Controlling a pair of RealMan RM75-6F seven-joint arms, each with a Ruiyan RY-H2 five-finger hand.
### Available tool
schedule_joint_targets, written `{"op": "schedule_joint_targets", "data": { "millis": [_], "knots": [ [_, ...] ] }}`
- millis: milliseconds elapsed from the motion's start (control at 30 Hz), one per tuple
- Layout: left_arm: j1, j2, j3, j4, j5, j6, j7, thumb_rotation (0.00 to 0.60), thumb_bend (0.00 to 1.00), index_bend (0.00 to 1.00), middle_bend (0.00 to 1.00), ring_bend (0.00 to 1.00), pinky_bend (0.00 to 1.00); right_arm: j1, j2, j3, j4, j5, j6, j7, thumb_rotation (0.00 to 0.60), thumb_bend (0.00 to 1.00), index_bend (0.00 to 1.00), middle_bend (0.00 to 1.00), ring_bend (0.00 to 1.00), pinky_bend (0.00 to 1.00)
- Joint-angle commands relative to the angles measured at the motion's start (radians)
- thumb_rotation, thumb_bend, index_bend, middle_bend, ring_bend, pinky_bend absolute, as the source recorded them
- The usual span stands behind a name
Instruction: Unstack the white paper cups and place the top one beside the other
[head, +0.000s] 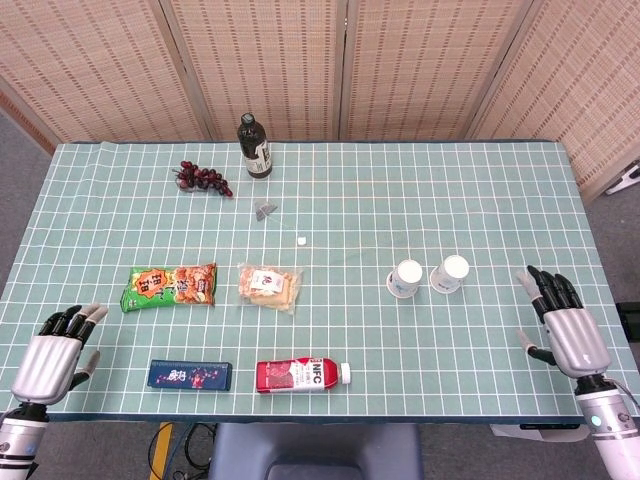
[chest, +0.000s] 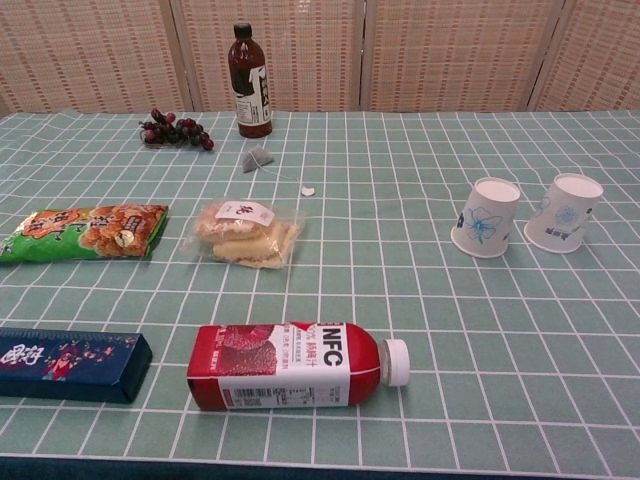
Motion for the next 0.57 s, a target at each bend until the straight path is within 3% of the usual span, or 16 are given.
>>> {"op": "schedule_joint_targets", "data": {
  "millis": [33, 567],
  "knots": [
    [0.000, 0.000, 0.001, 0.001, 0.003, 0.001, -0.001, 0.600, 0.40, 0.21, 0.19, 0.15, 0.18, -0.002, 0.002, 0.000, 0.001, -0.001, -0.003, 0.003, 0.600, 0.28, 0.00, 0.00, 0.00, 0.00],
    [-0.016, -0.011, 0.000, 0.032, -0.016, -0.036, -0.014, 0.600, 0.40, 0.21, 0.19, 0.15, 0.18, -0.007, 0.000, 0.014, 0.004, 0.004, -0.023, 0.012, 0.600, 0.28, 0.00, 0.00, 0.00, 0.00]
  ]
}}
